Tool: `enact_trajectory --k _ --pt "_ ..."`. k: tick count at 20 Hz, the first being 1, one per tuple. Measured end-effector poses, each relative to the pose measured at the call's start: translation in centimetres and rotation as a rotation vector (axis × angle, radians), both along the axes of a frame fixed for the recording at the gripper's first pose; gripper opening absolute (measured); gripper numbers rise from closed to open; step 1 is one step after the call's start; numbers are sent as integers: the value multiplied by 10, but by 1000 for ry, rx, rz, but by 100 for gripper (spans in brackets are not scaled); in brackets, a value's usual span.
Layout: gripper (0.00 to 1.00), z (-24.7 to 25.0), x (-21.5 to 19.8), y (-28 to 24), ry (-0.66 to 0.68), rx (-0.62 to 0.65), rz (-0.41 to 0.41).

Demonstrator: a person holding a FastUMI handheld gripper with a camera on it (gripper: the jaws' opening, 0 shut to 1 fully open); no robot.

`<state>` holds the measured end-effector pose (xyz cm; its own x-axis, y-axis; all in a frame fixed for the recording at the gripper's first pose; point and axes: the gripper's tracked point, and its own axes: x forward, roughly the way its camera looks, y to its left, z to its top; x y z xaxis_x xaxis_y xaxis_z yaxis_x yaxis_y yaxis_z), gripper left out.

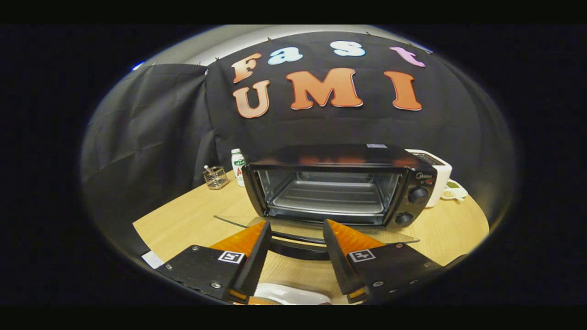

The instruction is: Open the toaster oven, put the food inside, and close the toaster oven door.

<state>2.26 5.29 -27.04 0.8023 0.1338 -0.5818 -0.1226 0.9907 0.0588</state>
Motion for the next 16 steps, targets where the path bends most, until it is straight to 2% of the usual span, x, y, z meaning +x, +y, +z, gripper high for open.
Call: enact_trajectory --k 3,5,12,16 --pt "68 -18 -18 -7 38 54 -17" --pt "67 -35 -29 -21 87 48 -62" --pt "65 -76 -61 -36 165 -6 -44" --pt "64 -68 -67 -44 135 0 -50"
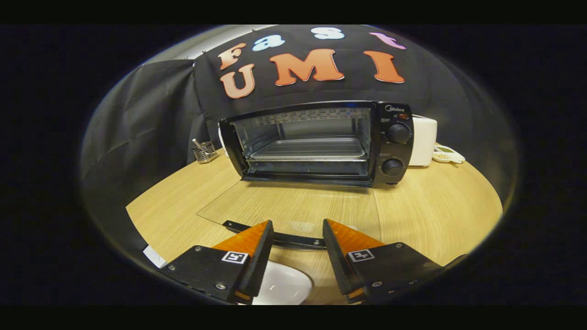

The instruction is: Open the toaster oven, put the food inside, and close the toaster oven door.

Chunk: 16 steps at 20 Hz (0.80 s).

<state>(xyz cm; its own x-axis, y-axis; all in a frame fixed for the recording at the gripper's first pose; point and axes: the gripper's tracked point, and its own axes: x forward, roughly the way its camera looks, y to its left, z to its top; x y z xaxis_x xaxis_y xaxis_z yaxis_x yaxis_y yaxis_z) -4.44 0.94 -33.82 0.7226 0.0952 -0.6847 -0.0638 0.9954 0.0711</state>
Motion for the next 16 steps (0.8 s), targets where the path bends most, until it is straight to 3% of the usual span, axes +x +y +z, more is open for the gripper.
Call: enact_trajectory --k 3,7,11,16 --pt "64 16 -19 11 -23 52 22" --pt "72 35 -60 33 -79 57 103" --pt "89 30 -100 56 -50 78 175" --pt "94 9 -128 75 13 74 231"
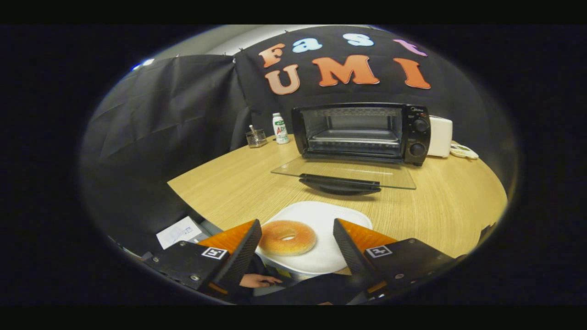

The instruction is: Open the toaster oven, put the food inside, and close the toaster oven door.

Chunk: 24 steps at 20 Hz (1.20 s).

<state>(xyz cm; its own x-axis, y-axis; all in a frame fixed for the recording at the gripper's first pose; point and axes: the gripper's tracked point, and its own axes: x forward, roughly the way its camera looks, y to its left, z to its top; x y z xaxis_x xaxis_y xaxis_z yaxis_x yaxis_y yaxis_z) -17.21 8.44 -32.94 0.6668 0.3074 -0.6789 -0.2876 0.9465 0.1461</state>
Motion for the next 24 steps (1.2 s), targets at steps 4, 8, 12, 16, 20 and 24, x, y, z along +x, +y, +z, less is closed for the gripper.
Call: enact_trajectory --k 4,8,12,16,20,24 --pt "94 -9 -4 5 23 3 21" --pt "94 -16 -7 7 31 11 45" --pt "88 -19 -2 3 36 29 14" --pt "64 -14 1 0 60 112 -41" --pt "54 8 18 1 41 290 -140" --pt "54 29 45 -8 -1 473 -235"
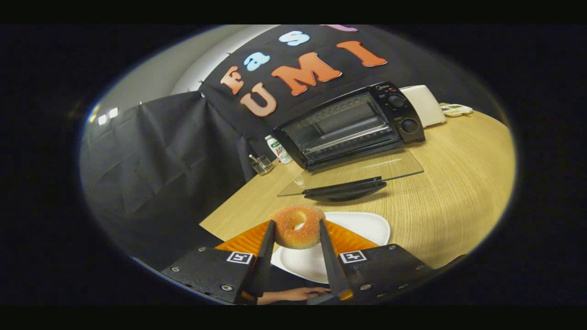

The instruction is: Open the toaster oven, put the food inside, and close the toaster oven door.

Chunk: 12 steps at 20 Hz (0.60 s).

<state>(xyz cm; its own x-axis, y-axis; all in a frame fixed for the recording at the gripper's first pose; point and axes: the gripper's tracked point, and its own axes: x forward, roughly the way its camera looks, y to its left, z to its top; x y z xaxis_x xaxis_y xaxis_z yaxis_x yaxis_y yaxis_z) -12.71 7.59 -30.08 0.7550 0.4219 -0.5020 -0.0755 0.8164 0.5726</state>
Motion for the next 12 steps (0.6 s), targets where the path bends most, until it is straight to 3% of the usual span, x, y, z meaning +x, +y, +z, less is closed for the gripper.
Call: enact_trajectory --k 4,12 --pt "54 23 32 -6 -30 176 -76" --pt "53 31 121 -8 -8 358 -180"
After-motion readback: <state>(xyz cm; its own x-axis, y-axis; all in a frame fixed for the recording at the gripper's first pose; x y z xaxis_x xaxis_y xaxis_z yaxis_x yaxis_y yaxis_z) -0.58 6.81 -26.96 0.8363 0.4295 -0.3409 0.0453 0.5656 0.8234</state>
